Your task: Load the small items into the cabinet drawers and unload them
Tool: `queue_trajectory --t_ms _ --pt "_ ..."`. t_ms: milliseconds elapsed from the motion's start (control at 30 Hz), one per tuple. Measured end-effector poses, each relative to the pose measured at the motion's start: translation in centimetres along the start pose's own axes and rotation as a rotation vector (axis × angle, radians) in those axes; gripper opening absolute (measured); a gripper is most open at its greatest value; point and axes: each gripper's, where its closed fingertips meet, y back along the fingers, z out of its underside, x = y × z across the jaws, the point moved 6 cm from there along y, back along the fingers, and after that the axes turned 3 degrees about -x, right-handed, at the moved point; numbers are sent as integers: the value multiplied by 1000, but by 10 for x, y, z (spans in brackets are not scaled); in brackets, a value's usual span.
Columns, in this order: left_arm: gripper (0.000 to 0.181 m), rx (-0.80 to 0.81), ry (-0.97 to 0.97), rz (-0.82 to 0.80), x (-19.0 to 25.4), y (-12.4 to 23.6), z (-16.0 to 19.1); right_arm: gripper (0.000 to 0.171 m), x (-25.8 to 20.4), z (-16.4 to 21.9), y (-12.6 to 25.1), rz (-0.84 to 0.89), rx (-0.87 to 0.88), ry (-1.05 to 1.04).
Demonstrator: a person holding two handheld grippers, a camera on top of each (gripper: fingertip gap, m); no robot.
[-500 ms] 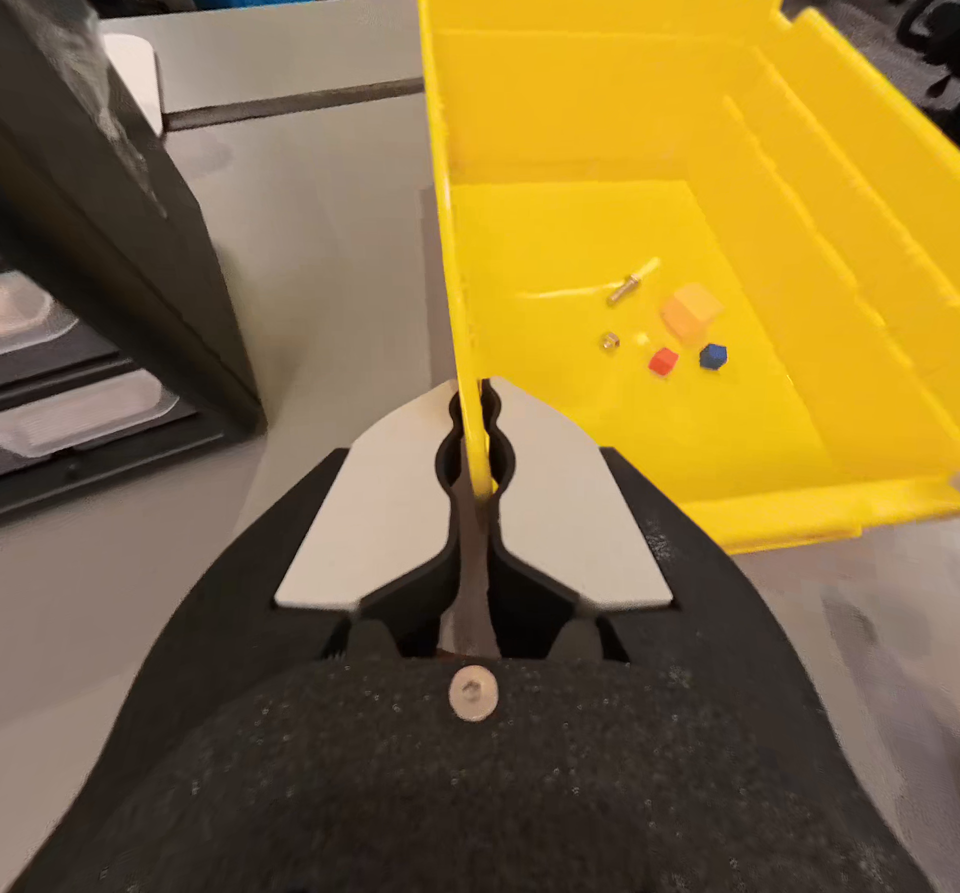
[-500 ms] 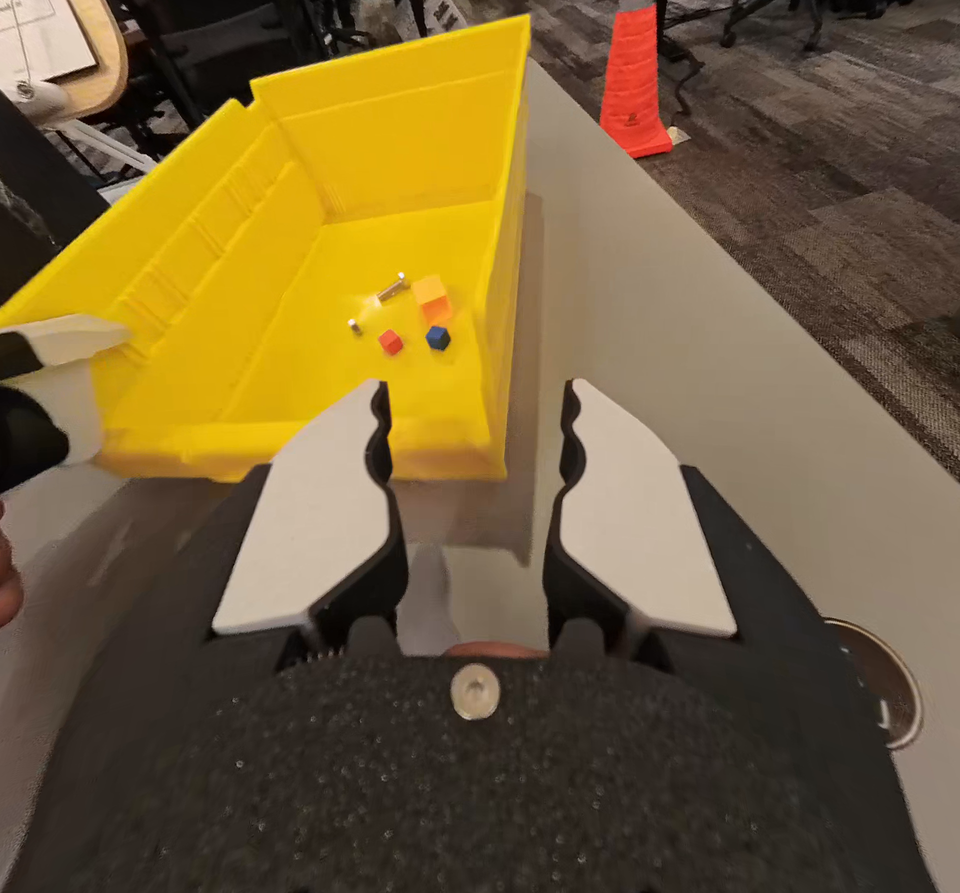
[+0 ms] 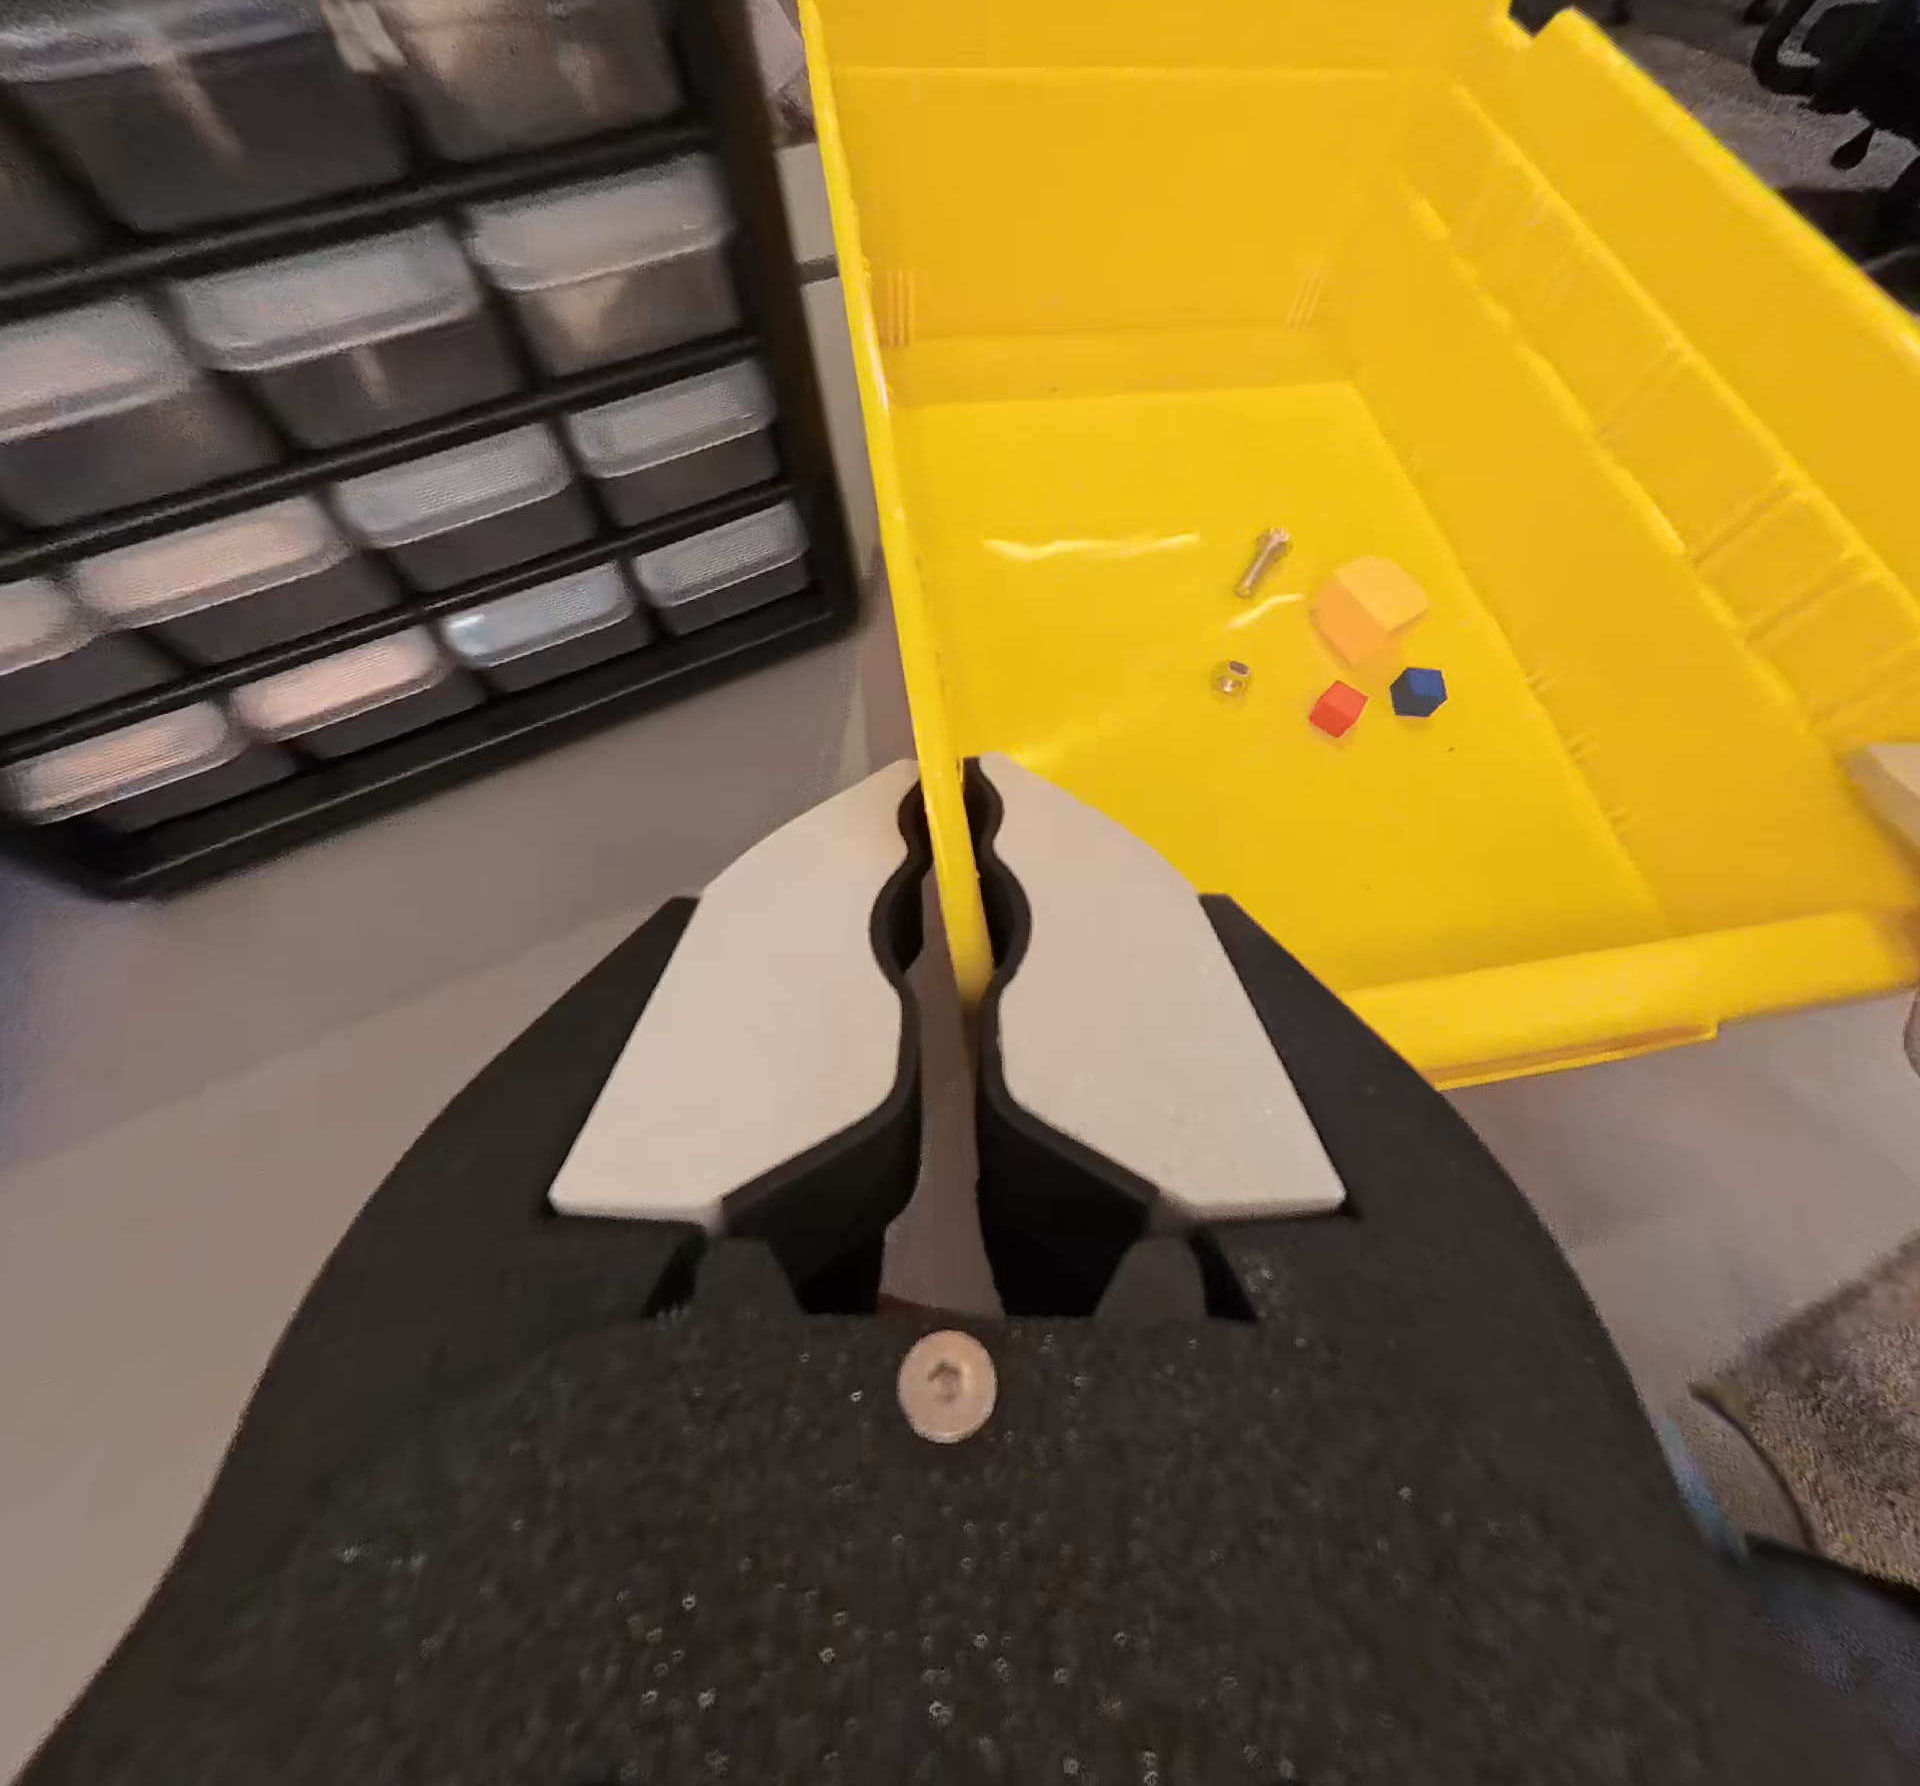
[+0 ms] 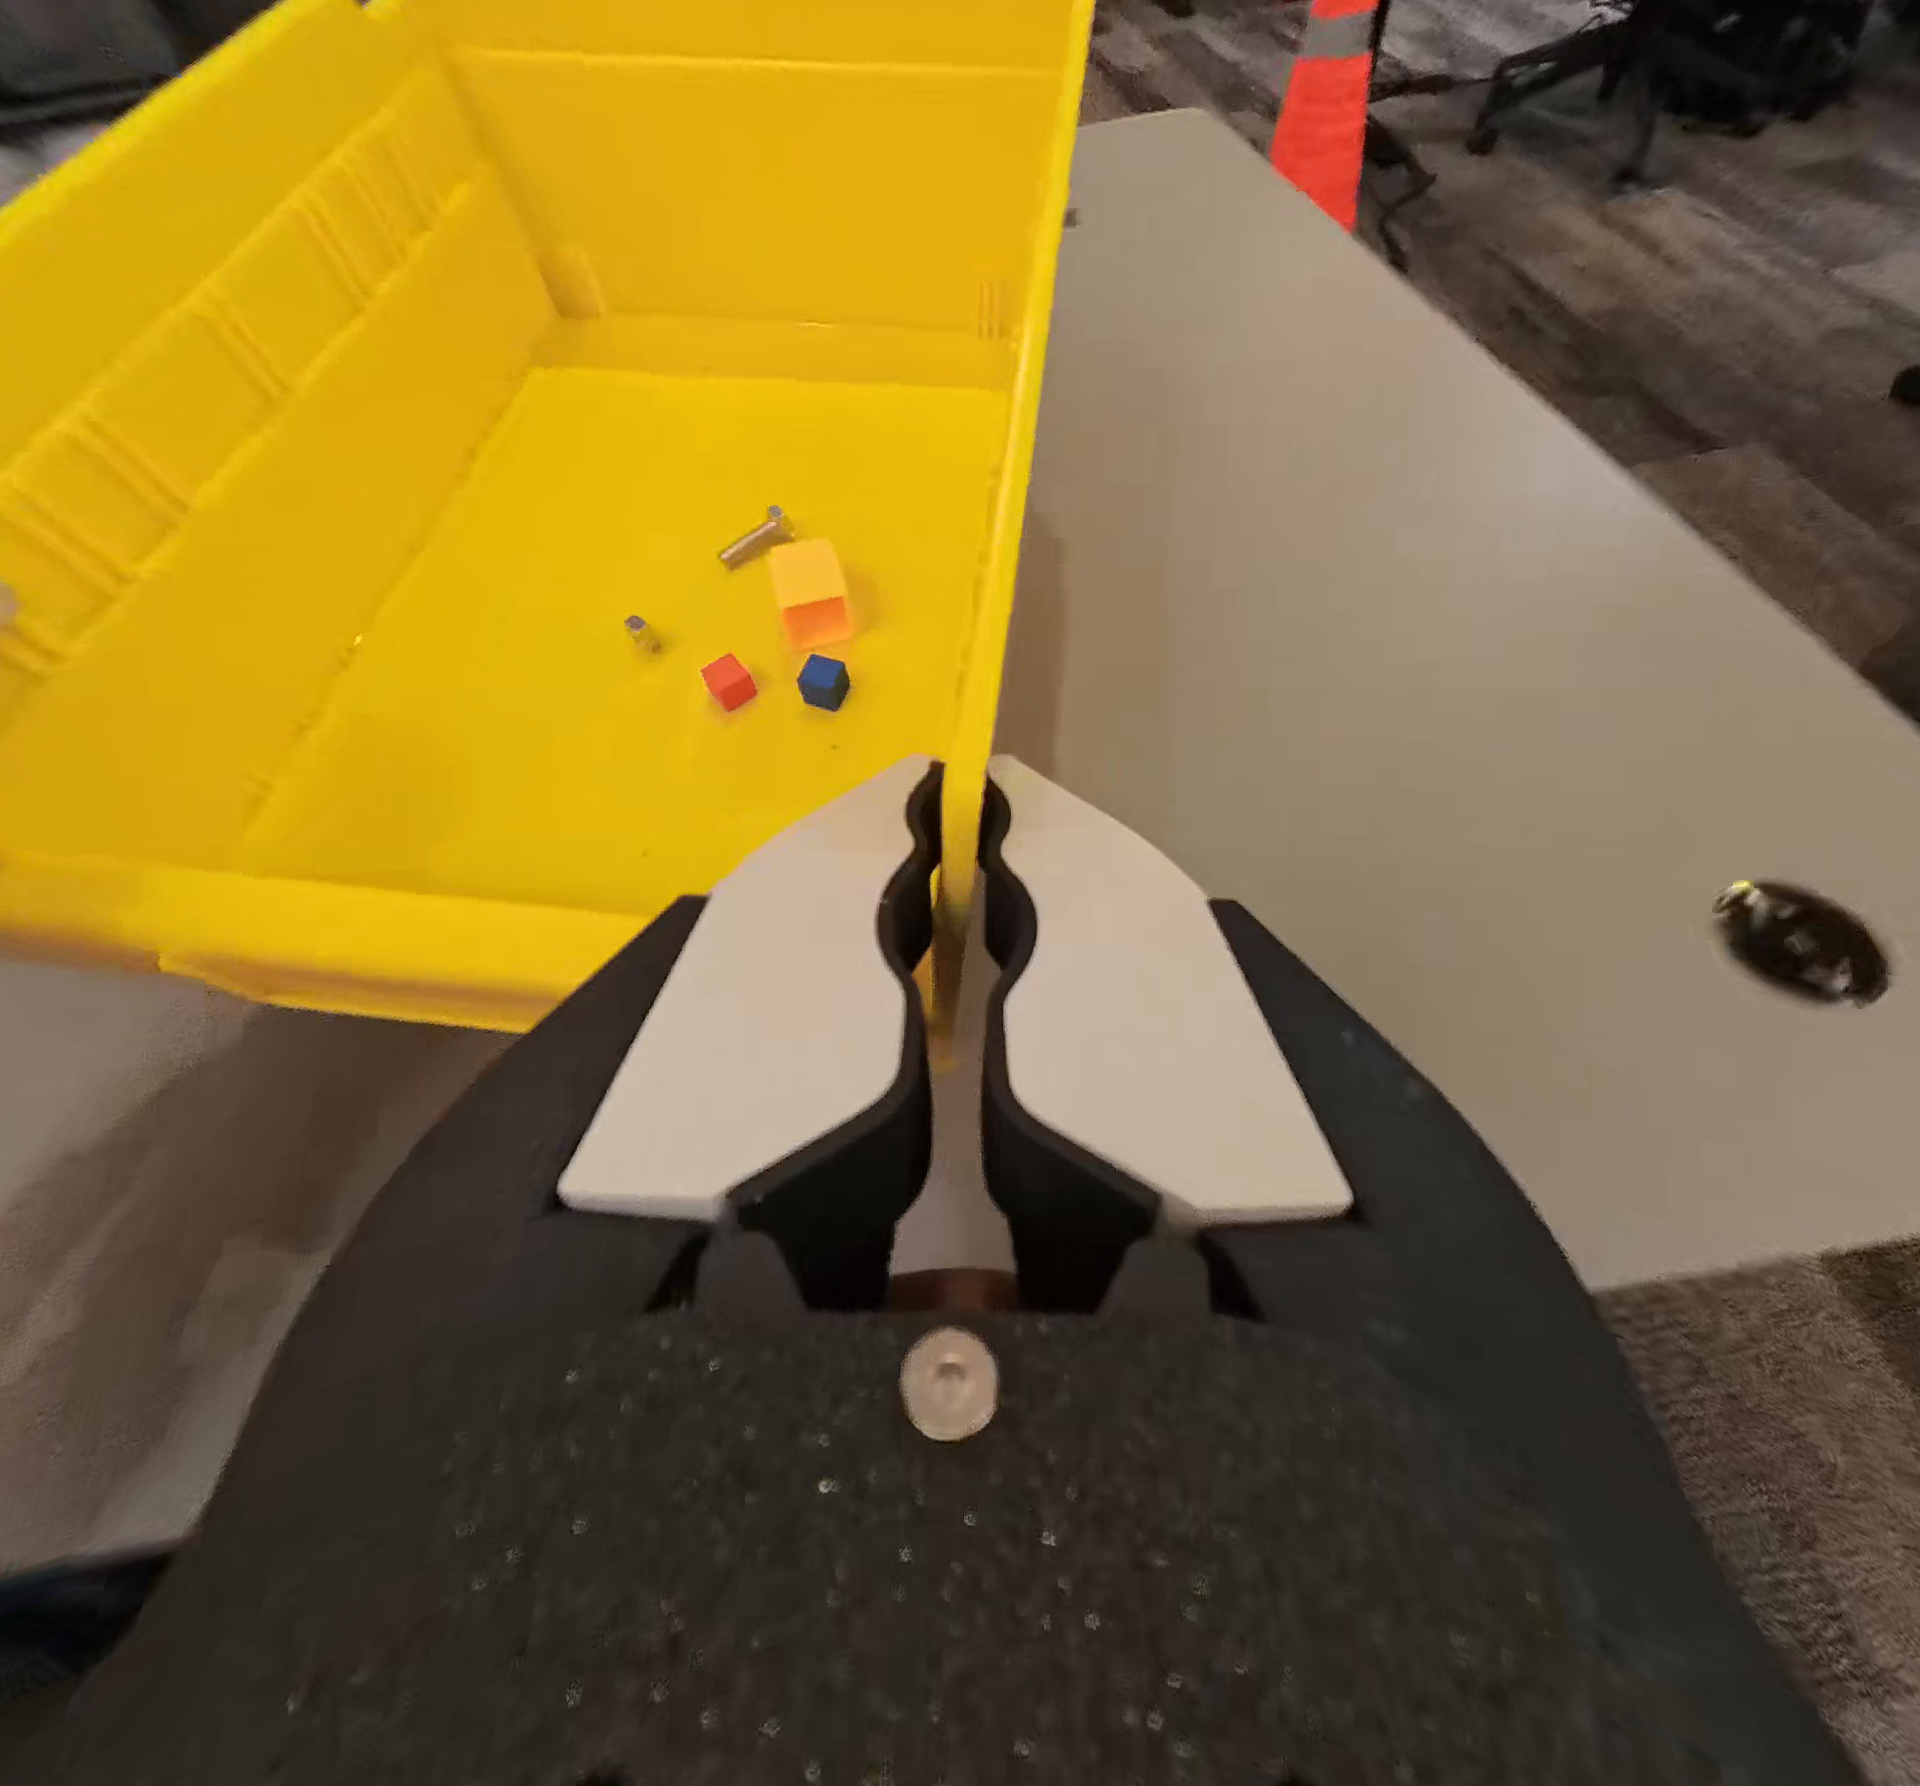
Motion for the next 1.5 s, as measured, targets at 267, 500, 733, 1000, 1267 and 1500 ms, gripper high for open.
queue_trajectory --t_ms 267,500,733,1000,1267,1500 --pt "4 -13 -25 -10 -15 93 37 3 -41 27 78 -11 -16 -20" --pt "6 -67 -5 17 -12 127 90 4 -49 55 111 -70 -50 50" --pt "7 -107 75 -98 -61 149 131 3 -106 74 89 -166 -112 94" --pt "11 -116 168 -107 -119 141 129 9 -156 67 53 -279 -125 103" --pt "67 63 283 193 -152 204 85 47 -124 -17 86 -528 109 225" --pt "75 102 211 68 -292 108 -69 75 -172 -135 -61 -611 4 184"
